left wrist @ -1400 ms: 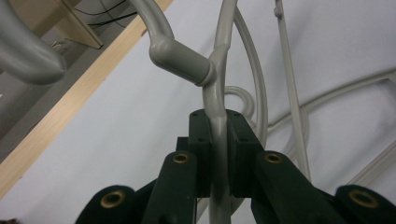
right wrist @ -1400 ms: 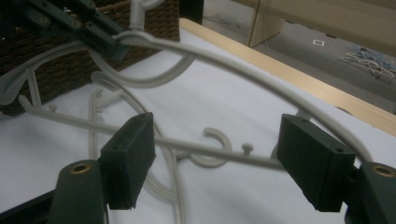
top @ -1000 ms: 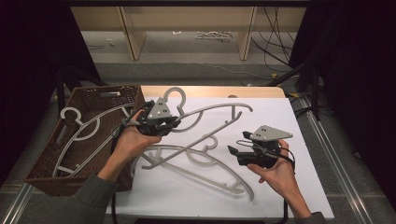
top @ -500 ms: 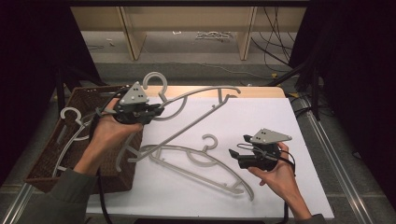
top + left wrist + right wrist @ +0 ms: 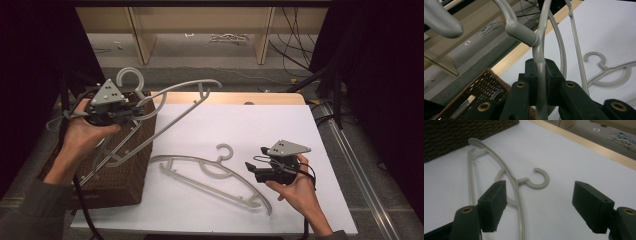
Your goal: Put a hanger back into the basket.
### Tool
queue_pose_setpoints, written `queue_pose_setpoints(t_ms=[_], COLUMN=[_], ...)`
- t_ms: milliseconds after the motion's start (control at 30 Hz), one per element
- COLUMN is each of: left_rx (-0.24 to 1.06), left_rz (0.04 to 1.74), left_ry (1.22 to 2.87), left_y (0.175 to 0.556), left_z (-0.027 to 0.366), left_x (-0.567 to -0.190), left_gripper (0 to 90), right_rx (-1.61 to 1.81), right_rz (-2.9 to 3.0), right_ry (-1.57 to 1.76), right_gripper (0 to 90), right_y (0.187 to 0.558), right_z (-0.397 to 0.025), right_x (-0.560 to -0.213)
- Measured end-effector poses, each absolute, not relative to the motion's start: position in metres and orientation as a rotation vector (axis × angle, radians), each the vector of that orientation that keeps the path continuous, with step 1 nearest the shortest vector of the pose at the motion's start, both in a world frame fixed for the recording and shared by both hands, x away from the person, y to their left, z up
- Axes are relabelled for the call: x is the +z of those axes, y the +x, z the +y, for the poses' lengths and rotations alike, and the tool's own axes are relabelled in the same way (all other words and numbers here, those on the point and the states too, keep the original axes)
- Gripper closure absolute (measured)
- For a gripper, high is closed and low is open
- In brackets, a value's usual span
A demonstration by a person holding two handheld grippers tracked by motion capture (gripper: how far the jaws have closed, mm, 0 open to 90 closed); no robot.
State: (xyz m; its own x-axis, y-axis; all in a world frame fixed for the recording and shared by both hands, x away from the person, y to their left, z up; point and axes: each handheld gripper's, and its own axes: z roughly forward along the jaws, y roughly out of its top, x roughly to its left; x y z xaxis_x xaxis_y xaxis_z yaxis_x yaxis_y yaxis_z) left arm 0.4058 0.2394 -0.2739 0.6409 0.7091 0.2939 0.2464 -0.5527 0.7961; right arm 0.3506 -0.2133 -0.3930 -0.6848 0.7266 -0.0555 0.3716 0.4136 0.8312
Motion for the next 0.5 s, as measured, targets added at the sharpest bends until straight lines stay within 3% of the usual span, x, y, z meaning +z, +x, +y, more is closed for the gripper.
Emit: queue_pose_setpoints(t_ms=[500], left_rx=[0.867], left_rz=[0.886], left_ry=[2.04], left_y=[0.417], left_z=[0.299], left_x=[-0.289], left_gripper=[82.1], right_rx=[1.169], right_rz=[2.277], right_ry=[0.954], right_gripper=[28.9], right_y=[0.35], right_z=[-0.214], right_x=[-0.398])
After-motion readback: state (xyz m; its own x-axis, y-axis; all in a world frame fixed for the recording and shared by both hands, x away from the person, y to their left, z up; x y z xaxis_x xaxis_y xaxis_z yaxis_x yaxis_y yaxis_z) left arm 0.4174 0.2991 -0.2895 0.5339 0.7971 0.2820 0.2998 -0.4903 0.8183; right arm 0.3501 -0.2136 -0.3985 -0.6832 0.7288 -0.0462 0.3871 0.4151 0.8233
